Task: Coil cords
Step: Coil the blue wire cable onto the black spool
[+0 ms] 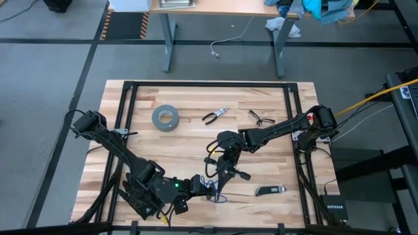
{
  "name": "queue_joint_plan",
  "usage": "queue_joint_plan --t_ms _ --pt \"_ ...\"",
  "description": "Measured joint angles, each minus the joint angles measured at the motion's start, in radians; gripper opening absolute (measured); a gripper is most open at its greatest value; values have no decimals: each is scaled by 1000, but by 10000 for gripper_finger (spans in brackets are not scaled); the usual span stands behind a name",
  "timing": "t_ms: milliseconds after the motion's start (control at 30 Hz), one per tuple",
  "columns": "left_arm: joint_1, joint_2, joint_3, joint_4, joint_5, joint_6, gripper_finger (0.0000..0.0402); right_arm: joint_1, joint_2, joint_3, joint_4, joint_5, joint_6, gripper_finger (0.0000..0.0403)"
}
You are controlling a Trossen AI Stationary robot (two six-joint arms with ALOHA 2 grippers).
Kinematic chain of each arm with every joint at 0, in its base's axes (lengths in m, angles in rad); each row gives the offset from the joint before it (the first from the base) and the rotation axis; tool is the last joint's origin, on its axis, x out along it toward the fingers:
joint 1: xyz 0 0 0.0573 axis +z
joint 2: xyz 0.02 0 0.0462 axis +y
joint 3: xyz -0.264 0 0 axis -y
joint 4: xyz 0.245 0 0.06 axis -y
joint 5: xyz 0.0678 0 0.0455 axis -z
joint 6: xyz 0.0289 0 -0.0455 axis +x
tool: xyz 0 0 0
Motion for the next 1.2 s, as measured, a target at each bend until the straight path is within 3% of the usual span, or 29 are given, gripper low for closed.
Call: queue_joint_plan --t_ms 467,700,967,1200 --pt "6 0 0 -16 20 -53 54 0 0 0 -4 -3 63 4" --pt "12 2 0 -14 104 -49 62 0 0 0 -4 -20 139 3" --pt "15 56 1 64 128 9 81 2 0 0 -5 -74 202 4" --pt "15 68 0 121 124 26 72 1 0 0 0 -104 238 4"
